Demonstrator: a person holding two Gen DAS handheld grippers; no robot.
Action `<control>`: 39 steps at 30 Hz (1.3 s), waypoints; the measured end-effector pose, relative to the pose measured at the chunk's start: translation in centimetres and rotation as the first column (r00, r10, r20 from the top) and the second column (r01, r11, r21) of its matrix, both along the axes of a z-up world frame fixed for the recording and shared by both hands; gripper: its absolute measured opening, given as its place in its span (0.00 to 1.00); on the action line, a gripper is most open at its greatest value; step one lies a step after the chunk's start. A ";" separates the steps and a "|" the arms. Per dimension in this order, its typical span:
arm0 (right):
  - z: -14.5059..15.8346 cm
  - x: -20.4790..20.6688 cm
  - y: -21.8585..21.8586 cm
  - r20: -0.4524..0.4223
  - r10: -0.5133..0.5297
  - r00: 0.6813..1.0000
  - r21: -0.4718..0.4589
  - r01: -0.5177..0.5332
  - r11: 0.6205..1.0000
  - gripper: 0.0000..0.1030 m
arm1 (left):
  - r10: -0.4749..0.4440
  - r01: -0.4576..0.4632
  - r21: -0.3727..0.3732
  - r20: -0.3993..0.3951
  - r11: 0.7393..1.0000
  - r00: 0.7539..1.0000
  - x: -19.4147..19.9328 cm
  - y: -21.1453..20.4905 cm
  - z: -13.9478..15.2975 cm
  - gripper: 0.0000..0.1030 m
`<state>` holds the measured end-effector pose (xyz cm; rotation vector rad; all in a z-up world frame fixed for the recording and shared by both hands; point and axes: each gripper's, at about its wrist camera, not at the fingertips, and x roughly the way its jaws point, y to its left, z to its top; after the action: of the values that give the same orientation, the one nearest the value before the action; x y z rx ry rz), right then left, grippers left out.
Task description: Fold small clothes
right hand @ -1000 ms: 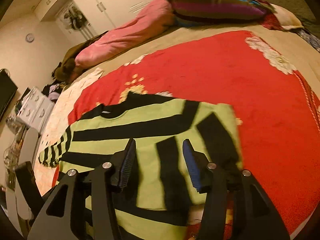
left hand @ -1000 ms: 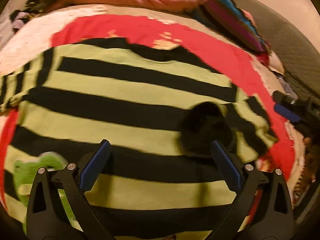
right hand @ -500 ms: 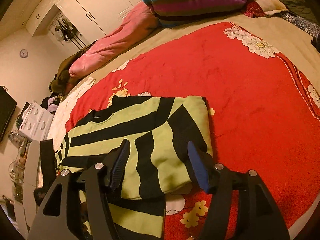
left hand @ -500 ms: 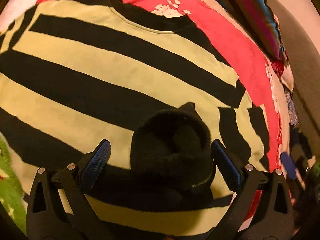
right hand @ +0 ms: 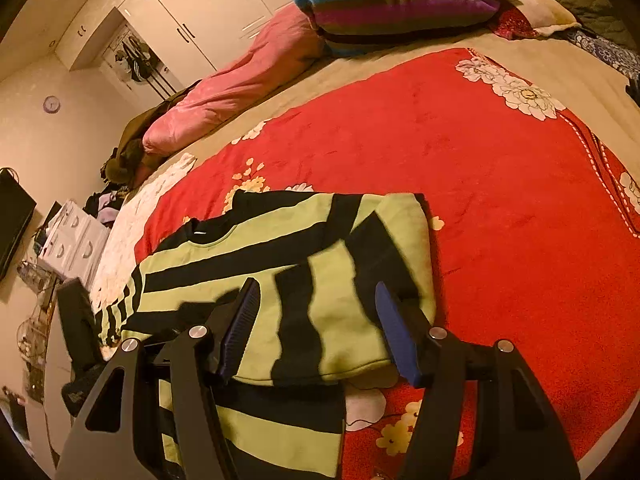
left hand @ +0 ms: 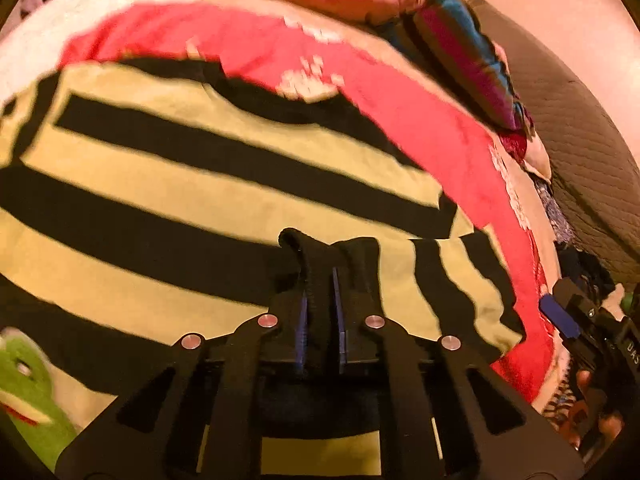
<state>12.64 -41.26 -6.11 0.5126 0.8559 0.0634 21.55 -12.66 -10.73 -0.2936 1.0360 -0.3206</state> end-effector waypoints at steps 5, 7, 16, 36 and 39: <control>-0.2 0.5 1.2 -0.005 0.031 1.000 -0.009 -0.031 0.999 0.57 | 0.063 -0.071 0.055 0.136 0.996 0.989 0.2 3.5 2.4 0.03; -0.6 1.0 2.4 -0.018 0.059 0.998 -0.011 -0.059 0.998 0.57 | 0.092 -0.107 0.078 0.182 0.991 0.979 0.6 5.1 3.2 0.03; -1.8 2.1 8.2 -0.057 0.187 0.981 -0.025 -0.189 0.982 0.57 | 0.188 -0.241 0.157 0.292 0.958 0.938 3.0 10.6 5.0 0.03; -2.5 5.2 11.0 -0.067 0.199 0.978 -0.185 -0.209 0.960 0.57 | 0.343 -0.409 0.190 0.301 0.893 0.890 3.1 18.1 2.6 0.22; -2.7 5.7 10.8 -0.069 0.190 0.979 -0.198 -0.200 0.960 0.57 | 0.302 -0.358 0.130 0.320 0.925 0.898 2.3 17.3 3.9 0.22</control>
<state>18.36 -30.43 -8.80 0.2365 0.9479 0.1421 23.85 4.60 -6.80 -0.2395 0.6976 0.0445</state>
